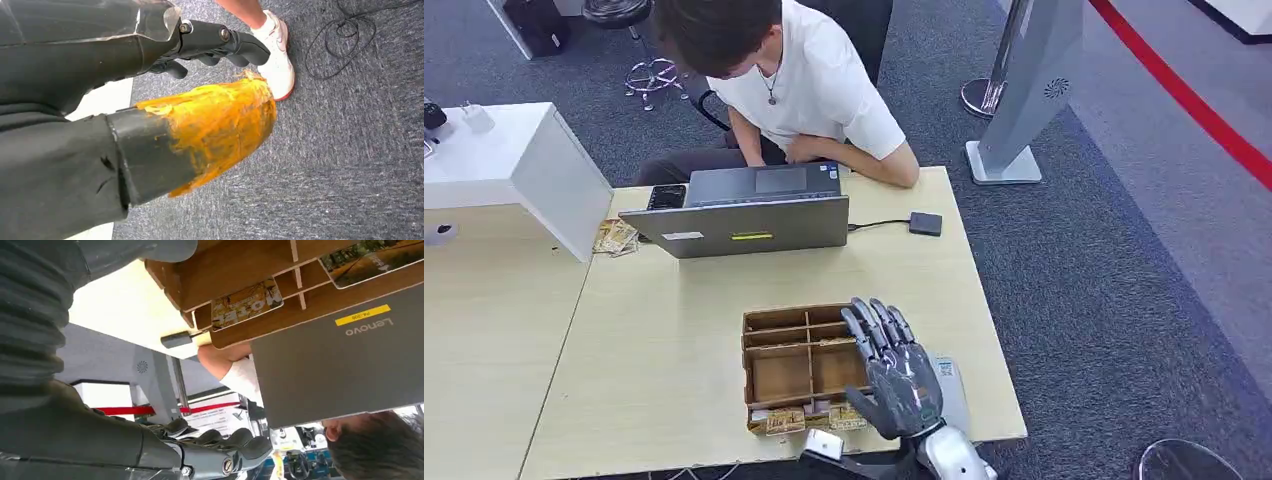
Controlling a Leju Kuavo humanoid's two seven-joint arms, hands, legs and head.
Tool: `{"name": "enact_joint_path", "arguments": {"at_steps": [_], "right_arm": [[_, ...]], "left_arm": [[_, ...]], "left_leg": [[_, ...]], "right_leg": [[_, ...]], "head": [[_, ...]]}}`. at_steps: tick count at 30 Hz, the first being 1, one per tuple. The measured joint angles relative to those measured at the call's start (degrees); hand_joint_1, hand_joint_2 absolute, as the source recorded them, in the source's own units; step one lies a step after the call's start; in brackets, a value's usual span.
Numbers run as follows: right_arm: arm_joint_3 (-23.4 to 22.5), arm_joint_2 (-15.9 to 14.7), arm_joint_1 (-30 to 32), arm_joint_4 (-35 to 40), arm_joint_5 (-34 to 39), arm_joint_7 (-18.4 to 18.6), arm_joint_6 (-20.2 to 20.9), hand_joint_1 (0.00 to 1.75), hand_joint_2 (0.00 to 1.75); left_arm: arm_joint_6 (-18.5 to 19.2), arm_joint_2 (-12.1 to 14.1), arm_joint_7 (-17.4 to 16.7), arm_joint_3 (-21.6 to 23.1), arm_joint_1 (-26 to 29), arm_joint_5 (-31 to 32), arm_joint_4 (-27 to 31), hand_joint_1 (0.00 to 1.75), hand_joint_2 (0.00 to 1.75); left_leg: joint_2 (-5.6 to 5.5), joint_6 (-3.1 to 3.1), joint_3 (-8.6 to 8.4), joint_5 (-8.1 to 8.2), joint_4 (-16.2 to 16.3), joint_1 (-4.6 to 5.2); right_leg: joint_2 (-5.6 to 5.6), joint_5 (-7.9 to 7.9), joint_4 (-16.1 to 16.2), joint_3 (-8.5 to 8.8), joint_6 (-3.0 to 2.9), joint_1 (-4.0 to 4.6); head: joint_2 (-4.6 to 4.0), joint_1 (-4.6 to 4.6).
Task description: Pass the card to the sensor for recognition and then transmit it.
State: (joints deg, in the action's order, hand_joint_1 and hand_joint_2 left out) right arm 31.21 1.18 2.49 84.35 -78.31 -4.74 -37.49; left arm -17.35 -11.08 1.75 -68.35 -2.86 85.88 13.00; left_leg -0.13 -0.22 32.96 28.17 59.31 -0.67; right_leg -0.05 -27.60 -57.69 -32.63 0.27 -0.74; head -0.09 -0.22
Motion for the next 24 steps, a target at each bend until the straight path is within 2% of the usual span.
{"name": "enact_joint_path", "arguments": {"at_steps": [10,15,24], "right_arm": [[0.72,-0.22,-2.36,-2.19,1.11,0.59,1.07,0.09,1.75],[0.79,-0.22,-3.32,-3.24,1.2,0.88,1.29,0.28,1.75],[1.09,-0.22,-4.5,-4.59,1.4,1.09,1.77,0.52,1.75]], "left_arm": [[0.52,0.0,0.02,0.31,0.0,0.13,0.0,0.0,0.0],[0.52,0.0,0.13,0.33,0.01,0.18,0.0,0.0,0.0],[0.55,0.0,0.15,0.33,0.01,0.18,0.0,0.0,0.0]], "left_leg": [[0.0,0.0,0.0,0.0,0.0,0.0],[0.0,0.0,0.0,0.0,0.0,0.0],[0.0,0.0,0.0,0.0,0.0,0.0]], "right_leg": [[0.0,0.0,0.0,0.0,0.0,0.0],[0.0,0.0,0.0,0.0,0.0,0.0],[0.0,0.0,-0.01,0.0,0.0,0.0]], "head": [[0.0,0.0],[0.0,0.0],[0.0,0.0]]}}
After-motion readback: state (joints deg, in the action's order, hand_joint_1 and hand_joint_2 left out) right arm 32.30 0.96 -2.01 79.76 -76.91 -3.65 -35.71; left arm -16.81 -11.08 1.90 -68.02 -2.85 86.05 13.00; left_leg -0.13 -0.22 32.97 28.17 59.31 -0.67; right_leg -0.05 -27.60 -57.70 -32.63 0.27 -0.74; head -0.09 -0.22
